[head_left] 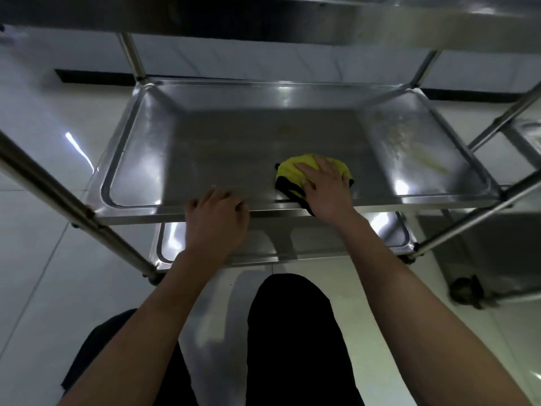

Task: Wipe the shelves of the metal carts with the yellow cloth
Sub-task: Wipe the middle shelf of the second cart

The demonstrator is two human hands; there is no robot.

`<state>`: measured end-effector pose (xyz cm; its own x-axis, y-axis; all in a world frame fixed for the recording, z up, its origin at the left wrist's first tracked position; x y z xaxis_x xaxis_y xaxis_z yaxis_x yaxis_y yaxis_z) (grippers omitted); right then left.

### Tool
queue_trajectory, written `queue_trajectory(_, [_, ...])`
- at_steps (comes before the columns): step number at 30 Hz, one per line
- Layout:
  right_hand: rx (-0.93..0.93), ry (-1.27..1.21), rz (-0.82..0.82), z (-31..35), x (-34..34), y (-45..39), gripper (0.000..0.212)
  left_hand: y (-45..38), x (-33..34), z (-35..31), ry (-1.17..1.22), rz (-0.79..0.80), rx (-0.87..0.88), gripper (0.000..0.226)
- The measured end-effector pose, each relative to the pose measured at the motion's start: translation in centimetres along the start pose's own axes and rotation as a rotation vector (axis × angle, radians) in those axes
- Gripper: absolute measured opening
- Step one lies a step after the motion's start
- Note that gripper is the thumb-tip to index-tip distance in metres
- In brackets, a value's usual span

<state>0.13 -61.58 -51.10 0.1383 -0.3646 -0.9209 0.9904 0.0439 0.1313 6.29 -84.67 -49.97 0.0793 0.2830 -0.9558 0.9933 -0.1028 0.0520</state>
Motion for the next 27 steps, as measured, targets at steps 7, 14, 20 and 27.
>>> queue_trajectory(7, [0.075, 0.057, -0.012, -3.5, -1.4, 0.2, 0.044, 0.0, 0.2, -0.5, 0.04, -0.086, 0.003, 0.021])
queue_trajectory(14, [-0.001, 0.041, 0.11, 1.6, 0.8, -1.5, 0.051, -0.4, -1.9, 3.9, 0.063, -0.064, 0.114, 0.024])
queue_trajectory(20, [-0.149, 0.102, 0.216, 9.7, 3.9, -4.8, 0.052, 1.2, -4.2, 12.3, -0.137, -0.21, -0.168, 0.026])
queue_trajectory(27, [-0.327, 0.162, 0.275, 19.6, 7.4, -8.2, 0.049, 1.9, -3.6, 14.8, -0.141, -0.281, -0.113, 0.026])
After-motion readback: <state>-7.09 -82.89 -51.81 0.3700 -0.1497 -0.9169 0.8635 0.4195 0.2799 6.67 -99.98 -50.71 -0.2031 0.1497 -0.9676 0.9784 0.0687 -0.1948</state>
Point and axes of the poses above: each hand's wrist, its own y-axis away from the middle knuckle, its own x-axis out of the palm, z = x × y, the point moved 3 cm from there along -y, towards the middle knuckle, and after that the axes turned 10 degrees about z, right-handed, at the moved point
